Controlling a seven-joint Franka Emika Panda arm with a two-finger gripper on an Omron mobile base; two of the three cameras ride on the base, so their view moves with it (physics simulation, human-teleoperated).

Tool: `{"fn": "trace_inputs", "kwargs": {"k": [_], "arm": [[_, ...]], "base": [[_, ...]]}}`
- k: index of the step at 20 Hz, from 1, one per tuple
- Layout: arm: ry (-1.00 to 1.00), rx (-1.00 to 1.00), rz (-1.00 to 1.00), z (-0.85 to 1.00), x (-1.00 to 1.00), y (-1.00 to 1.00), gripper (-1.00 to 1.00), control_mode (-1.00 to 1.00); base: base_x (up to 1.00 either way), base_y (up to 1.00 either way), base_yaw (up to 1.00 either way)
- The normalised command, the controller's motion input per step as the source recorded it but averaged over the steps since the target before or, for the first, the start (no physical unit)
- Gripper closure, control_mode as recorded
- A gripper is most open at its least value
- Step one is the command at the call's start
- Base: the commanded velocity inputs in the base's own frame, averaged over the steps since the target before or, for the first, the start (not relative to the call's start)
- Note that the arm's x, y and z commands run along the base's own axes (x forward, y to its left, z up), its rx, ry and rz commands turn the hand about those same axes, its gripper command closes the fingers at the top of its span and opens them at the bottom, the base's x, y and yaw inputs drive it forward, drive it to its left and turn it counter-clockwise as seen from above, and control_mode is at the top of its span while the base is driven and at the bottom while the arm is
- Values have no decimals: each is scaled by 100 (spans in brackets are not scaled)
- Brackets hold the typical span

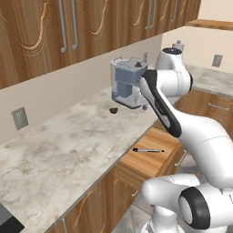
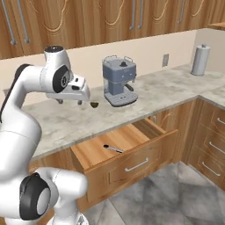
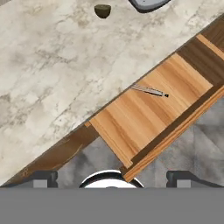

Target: Pick the tongs from the drawer and place it on the counter.

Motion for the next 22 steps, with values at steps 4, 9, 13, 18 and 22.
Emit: {"fn": "trace_inputs", "kwargs": {"k": [4, 9, 13, 18, 22], "arm": [[-4, 6, -63, -41, 4, 8, -100, -100], [2, 18, -42, -43, 16, -60, -100, -100], [8, 15, -31, -65, 0, -90, -100, -100], [12, 0, -18, -98, 9, -46, -100, -100], [10, -4, -5, -100, 10, -13, -100, -100]], "base": [[0, 0, 0], [0, 0, 0], [0, 0, 0], [0, 0, 0], [0, 0, 0]]}}
